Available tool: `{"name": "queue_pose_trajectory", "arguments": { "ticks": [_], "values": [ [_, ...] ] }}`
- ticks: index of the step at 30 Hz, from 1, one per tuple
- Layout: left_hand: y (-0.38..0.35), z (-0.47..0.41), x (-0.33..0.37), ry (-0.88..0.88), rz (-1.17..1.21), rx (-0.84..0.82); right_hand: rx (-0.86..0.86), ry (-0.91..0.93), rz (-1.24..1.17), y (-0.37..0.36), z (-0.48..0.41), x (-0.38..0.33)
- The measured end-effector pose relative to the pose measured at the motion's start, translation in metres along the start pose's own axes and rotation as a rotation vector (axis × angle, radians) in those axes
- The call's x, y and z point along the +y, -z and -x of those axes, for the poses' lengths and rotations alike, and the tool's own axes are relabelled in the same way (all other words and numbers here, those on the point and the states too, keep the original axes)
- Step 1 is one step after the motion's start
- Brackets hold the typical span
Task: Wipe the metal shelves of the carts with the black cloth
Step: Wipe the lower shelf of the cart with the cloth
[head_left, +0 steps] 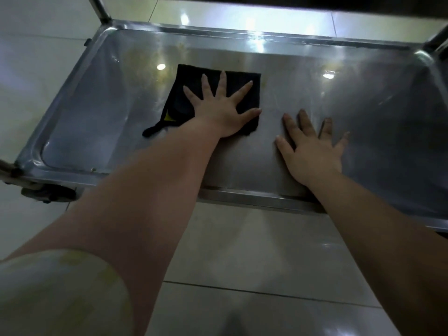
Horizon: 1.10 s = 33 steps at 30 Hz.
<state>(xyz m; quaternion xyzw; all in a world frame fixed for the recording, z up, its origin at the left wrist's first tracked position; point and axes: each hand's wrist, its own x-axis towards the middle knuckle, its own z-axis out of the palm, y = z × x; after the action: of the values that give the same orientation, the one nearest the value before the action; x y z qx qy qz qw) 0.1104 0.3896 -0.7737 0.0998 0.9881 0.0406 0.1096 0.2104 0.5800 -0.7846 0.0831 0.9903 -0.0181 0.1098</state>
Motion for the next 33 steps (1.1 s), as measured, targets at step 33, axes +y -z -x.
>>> {"name": "queue_pose_trajectory", "arguments": {
  "ticks": [33],
  "values": [
    [-0.017,0.066,0.024,-0.108,-0.045,-0.036,0.045,0.032,-0.057,-0.001,-0.001,0.003]
  ]
}}
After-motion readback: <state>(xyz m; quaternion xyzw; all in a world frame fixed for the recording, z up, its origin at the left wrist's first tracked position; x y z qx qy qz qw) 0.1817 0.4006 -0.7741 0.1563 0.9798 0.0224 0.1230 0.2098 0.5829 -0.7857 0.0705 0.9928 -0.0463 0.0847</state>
